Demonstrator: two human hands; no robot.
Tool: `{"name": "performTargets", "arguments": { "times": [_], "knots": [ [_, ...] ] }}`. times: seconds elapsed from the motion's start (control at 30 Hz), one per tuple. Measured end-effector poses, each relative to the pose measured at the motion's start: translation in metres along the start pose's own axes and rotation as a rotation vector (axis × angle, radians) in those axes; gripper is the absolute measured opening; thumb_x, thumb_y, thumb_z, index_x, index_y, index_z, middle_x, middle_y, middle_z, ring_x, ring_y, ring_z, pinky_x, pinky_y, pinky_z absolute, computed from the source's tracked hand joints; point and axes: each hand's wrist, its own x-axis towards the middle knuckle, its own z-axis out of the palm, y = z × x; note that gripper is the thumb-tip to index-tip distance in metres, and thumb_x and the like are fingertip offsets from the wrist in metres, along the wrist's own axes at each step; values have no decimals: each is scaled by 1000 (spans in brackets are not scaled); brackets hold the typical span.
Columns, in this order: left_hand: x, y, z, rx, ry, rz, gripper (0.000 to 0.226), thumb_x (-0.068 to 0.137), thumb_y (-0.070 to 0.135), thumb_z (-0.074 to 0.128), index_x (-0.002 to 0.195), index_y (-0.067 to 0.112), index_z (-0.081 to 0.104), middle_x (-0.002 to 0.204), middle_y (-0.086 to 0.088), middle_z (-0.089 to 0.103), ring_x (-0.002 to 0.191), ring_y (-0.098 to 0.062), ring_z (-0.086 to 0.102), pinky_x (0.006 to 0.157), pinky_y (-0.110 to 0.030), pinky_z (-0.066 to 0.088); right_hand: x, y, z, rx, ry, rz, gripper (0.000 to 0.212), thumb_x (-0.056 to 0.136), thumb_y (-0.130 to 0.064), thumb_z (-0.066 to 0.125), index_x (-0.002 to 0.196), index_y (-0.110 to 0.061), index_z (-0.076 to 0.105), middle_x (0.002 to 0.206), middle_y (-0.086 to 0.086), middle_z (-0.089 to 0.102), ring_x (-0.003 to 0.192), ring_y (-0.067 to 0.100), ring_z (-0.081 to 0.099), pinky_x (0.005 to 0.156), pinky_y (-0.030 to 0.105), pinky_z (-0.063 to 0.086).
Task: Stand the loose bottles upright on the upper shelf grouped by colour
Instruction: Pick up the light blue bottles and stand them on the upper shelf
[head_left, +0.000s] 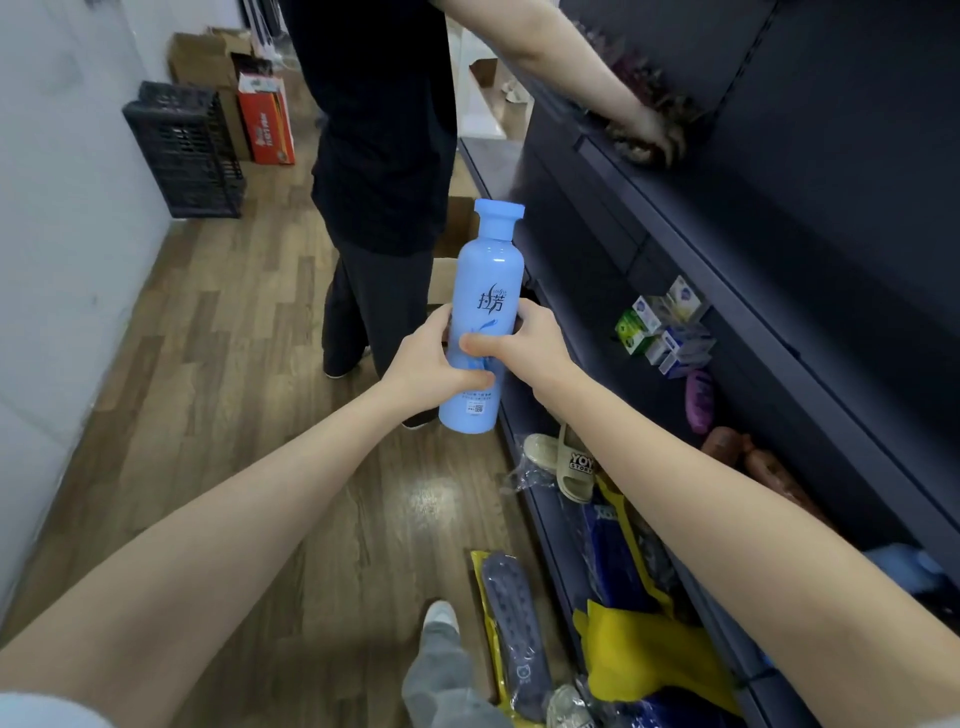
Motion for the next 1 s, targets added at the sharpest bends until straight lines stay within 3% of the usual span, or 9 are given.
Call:
{"name": "performTargets", "arguments": {
  "times": [0.37, 0.57, 0.7, 1.0],
  "knots": [
    [77, 11, 8, 38, -21, 34, 65, 71, 6, 76, 127, 16, 44, 113, 3, 59, 96, -14, 61, 83, -32, 53, 67, -1, -30, 19, 6, -14, 42, 70, -10, 78, 109, -7, 61, 103, 6, 68, 90, 19, 68, 75, 36, 58],
    [120, 21, 20, 39, -39, 56, 66, 71, 4, 76, 128, 16, 44, 114, 2, 59, 96, -14, 61, 76, -22, 51, 103, 1, -54, 29, 38, -20, 42, 70, -10, 78, 108, -8, 60, 102, 4, 68, 89, 18, 68, 76, 37, 58],
    [145, 24, 31, 46, -63, 82, 66, 70, 4, 77, 127, 15, 45, 119, -1, 60, 101, -18, 62, 84, -35, 54, 118, 6, -70, 40, 74, -15, 44, 70, -11, 79, 109, -9, 60, 104, 5, 68, 91, 19, 68, 78, 39, 58],
    [180, 36, 69, 68, -199, 147, 75, 67, 14, 79, 132, 17, 42, 121, 2, 57, 104, -17, 60, 84, -36, 53, 126, 21, -113, 43, 206, 43, 47, 68, -11, 79, 110, -9, 59, 103, 4, 68, 91, 19, 67, 78, 41, 58]
  ]
}}
